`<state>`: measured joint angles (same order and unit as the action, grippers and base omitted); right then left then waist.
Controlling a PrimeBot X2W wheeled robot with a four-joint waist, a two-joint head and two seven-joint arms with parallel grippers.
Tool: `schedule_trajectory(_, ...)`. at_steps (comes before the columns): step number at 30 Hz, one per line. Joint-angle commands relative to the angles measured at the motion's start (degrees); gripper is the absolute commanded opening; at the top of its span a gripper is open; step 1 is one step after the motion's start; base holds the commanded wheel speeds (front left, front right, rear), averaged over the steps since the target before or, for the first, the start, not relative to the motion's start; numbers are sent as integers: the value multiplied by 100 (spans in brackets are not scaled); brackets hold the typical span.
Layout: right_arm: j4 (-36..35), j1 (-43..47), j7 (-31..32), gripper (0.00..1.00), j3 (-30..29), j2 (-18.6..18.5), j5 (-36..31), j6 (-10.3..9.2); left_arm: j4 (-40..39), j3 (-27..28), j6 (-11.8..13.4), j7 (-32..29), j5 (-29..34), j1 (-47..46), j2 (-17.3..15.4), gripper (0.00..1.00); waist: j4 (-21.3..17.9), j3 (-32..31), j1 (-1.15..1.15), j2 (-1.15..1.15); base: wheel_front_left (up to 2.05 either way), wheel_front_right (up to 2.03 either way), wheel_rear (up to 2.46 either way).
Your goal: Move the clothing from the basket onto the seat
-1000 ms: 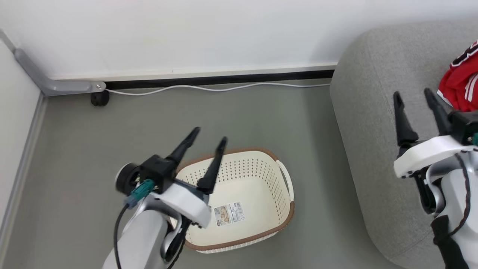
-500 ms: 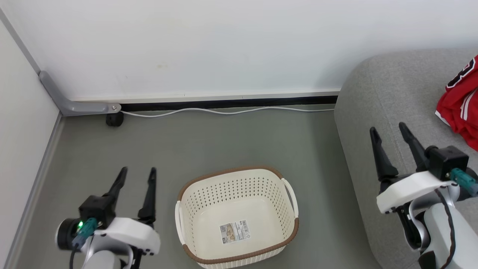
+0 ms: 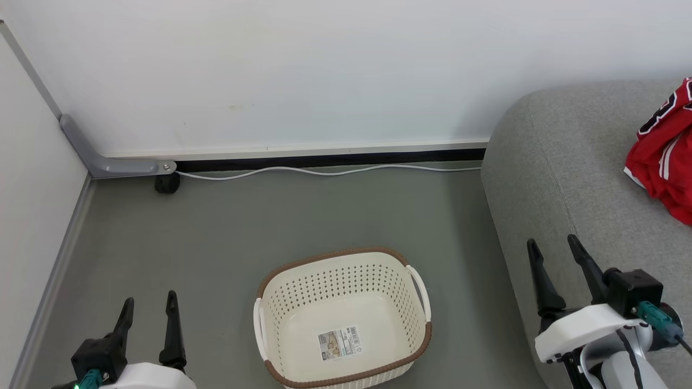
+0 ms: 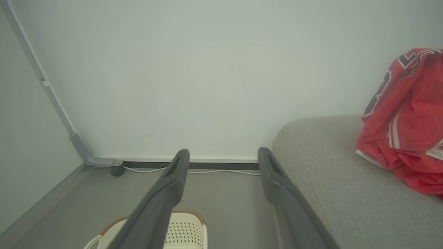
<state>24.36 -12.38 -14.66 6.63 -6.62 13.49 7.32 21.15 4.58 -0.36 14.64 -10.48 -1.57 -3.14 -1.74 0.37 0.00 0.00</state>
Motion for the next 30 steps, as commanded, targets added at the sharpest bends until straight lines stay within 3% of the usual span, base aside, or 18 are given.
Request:
schedule_trajectory(1,-184,-5,-34,100,70,9,-41,17,-183,214,44,36,63,-69,-68,100,3,-2,0,0,0,0,0)
schedule_trajectory(13,-263,238,-34,100,-57,163,-269,17,-263,372,-67,36,202,246,14,100,-53,23,0,0,0,0,0)
schedule_trajectory(30,-256,169,-34,100,-114,199,-288,17,-468,-30,-231,36,297,230,25,100,-98,54,0,0,0,0,0)
